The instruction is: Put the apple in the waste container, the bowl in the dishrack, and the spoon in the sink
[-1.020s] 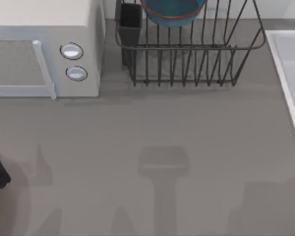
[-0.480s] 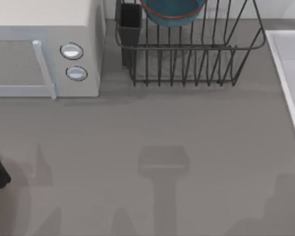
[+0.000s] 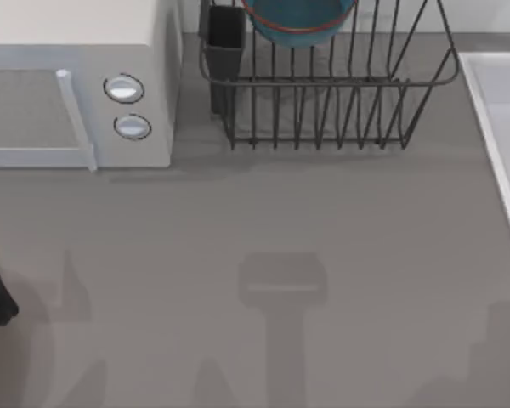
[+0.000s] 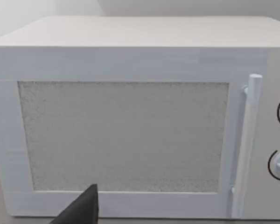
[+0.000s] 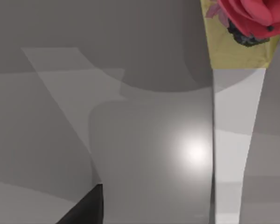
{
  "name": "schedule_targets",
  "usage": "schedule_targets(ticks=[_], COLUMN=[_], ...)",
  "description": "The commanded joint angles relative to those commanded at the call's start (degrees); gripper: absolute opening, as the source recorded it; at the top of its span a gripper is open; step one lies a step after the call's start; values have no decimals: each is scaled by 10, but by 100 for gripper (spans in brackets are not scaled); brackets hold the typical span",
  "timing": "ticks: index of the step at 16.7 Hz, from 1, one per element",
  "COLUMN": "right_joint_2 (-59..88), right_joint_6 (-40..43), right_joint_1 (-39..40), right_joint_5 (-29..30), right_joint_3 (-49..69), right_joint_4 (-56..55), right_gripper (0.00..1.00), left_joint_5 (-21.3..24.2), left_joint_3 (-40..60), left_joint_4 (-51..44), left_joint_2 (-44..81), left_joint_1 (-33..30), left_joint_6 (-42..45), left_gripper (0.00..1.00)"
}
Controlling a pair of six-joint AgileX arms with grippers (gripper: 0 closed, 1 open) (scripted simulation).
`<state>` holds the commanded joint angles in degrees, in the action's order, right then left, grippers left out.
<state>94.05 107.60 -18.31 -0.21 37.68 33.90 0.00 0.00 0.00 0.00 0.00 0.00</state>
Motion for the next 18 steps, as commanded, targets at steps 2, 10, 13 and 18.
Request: schedule_targets(ticks=[2,10,13,18], right_joint_2=[0,0,0,0], right_joint_6=[0,0,0,0], right_joint_1=[0,0,0,0], right_joint_5=[0,0,0,0], right_joint_3=[0,0,0,0], right_joint_4=[0,0,0,0], right_gripper=[92,32,10,0], left_joint_5=[0,0,0,0], left_joint_3=[0,0,0,0], left_joint_4=[0,0,0,0], left_joint_2=[0,0,0,0], left_joint_1=[0,0,0,0], left_joint_6=[0,0,0,0], left_gripper=[100,100,100,100])
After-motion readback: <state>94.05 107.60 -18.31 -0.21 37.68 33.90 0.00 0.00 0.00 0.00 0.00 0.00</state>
